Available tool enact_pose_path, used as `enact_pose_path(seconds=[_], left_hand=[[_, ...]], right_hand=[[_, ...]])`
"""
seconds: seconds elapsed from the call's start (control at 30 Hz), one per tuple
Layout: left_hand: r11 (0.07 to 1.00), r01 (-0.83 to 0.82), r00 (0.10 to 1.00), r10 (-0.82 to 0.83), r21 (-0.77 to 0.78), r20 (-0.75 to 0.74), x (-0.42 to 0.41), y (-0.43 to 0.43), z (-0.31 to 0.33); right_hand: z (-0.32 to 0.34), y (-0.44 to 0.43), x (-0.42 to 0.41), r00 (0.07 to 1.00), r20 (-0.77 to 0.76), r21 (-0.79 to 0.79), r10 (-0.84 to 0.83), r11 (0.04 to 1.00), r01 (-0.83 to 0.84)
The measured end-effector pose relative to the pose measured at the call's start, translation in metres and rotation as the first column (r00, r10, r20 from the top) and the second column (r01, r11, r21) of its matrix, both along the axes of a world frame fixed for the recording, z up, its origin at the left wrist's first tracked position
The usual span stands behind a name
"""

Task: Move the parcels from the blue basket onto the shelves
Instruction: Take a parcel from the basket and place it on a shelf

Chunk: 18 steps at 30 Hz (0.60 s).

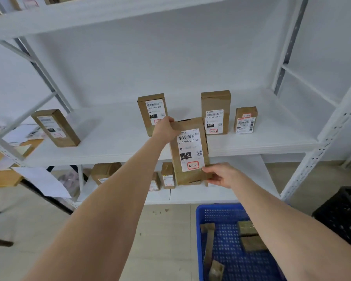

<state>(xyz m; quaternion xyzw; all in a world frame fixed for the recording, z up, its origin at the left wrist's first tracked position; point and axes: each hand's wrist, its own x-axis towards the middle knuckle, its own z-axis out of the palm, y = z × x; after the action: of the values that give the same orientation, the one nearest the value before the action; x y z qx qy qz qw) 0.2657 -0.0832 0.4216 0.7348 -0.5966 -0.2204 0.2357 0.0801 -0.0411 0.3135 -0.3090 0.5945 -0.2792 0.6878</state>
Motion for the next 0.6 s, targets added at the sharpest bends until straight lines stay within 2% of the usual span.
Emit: enact_pose_path(seconds=[0.27, 0.47, 0.6], left_hand=[[0.993, 0.101, 0.990, -0.094, -0.068, 0.104, 0.010, -0.049, 0.034], [0.976, 0.190, 0.977, -0.179, -0.101, 0.114, 0.029, -0.091, 0.037], [0.967, 0.239, 0.968, -0.231, -0.088, 0.095, 0.041, -0.116, 0.024]], right_hand=[[0.011, -0.056, 0.025, 0.984, -0.044, -0.200, -0.171, 0.967, 0.159], [0.016, -0.098, 0.046, 0.957, -0.264, -0.311, -0.121, 0.950, 0.035], [0.013, -0.118, 0.062, 0.890, -0.447, -0.335, -0.096, 0.940, -0.067]])
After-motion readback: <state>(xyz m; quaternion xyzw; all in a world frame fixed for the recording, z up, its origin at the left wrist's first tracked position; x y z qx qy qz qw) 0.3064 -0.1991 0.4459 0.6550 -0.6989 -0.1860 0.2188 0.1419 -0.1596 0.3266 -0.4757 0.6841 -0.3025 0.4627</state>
